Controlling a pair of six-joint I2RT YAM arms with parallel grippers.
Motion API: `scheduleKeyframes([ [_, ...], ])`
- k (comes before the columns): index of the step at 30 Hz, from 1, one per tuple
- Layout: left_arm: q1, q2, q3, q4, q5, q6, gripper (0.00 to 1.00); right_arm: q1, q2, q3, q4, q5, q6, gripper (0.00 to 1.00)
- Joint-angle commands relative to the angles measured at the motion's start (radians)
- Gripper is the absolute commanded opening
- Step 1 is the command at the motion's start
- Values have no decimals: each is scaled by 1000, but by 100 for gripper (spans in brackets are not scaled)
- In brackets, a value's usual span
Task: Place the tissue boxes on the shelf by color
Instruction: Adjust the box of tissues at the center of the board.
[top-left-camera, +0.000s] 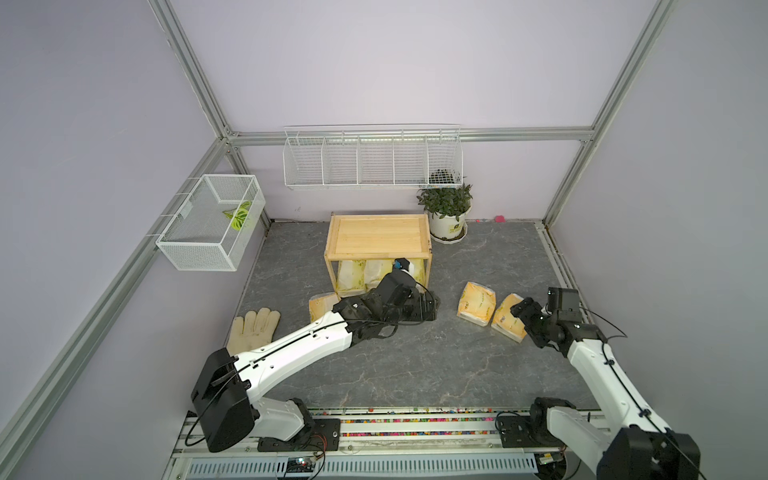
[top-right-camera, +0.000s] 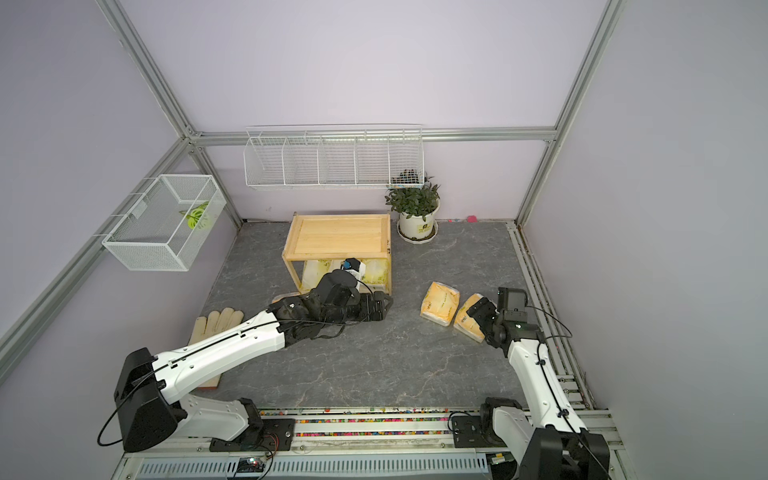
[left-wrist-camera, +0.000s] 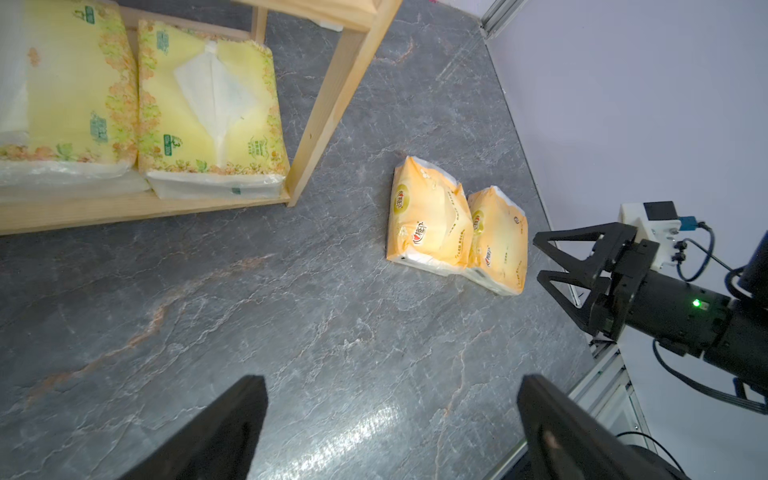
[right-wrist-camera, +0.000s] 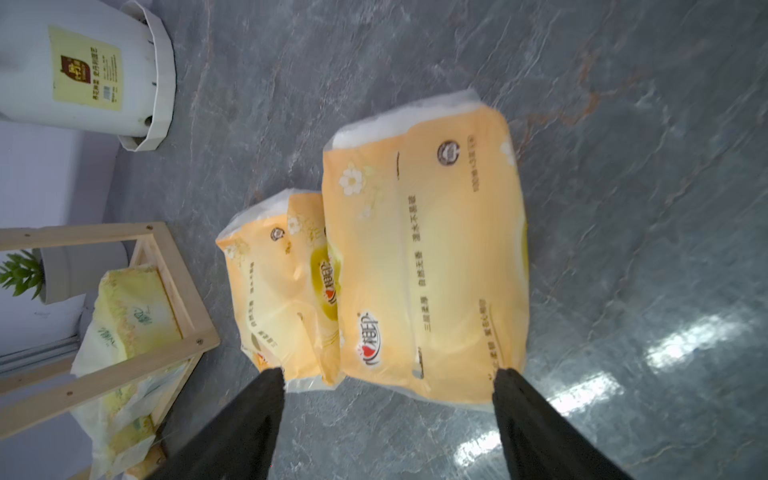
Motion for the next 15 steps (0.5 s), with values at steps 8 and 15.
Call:
scheduleKeyframes([
  [8,0,-34,19,-30,-87,11,100,-140,96,58,-42,123,-56,84],
  [15,14,-80,2,-51,-108,13,100,-151,283,112,48,-28,-66,84],
])
